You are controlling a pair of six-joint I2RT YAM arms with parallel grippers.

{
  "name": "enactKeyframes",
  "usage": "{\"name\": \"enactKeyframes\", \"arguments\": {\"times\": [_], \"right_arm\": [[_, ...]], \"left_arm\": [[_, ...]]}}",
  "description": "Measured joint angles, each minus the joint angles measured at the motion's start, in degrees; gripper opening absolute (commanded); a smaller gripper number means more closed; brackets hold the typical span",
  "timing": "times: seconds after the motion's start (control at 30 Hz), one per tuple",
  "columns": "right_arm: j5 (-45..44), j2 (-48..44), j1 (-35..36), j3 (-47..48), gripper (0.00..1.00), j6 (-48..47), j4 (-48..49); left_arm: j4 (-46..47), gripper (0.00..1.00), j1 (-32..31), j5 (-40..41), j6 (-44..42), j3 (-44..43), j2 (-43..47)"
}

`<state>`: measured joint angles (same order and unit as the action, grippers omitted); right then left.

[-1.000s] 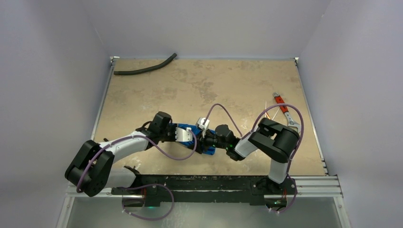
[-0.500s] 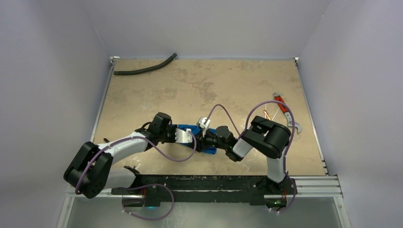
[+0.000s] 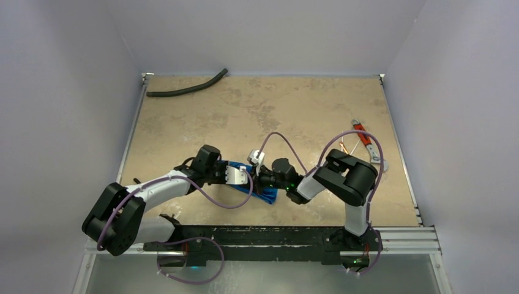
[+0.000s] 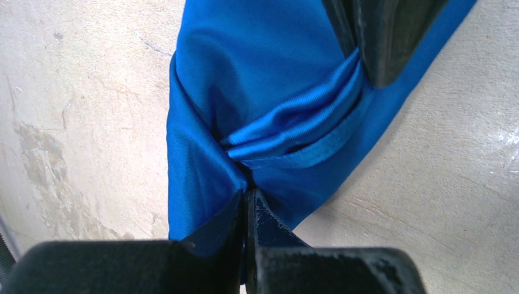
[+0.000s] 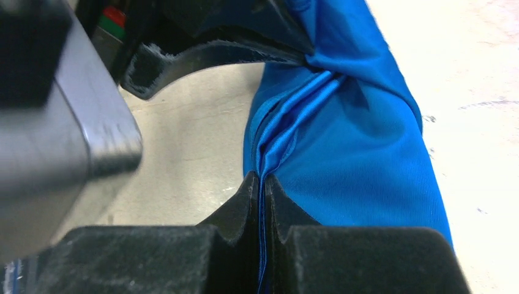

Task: Fold the napkin into a case and place the utensils inside
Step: Fold the 2/3-rectangle-folded napkin at the center of the board.

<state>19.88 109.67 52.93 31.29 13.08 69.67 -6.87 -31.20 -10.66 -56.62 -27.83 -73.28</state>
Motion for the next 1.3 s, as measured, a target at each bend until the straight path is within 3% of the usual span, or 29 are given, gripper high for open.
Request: {"name": "enactKeyframes", "arguments": {"times": [0.27,0.43,0.87,1.3], "right_arm": [[9.01,-4.76,-2.34,7.26,0.04,-0.26,-20.22],[14.84,-5.05,-5.42,10.82,0.01,-0.17,-28.04],[27.36,1.07,-10.93,13.97,0.0,6.51,-30.67],[27.23,-2.38,-10.93,20.06,0.0,8.0,-40.46]], "left_arm": [[-0.07,0.0,-0.07,-0.17,-1.77,-0.02,0.02],[-0.52,0.0,-0.07,-1.09,-3.58,-0.02,0.28],[-2.16,0.0,-0.11,-2.34,-2.86,0.24,3.52],[-6.21,0.0,-0.11,-4.59,-3.23,-1.22,2.14]]}}
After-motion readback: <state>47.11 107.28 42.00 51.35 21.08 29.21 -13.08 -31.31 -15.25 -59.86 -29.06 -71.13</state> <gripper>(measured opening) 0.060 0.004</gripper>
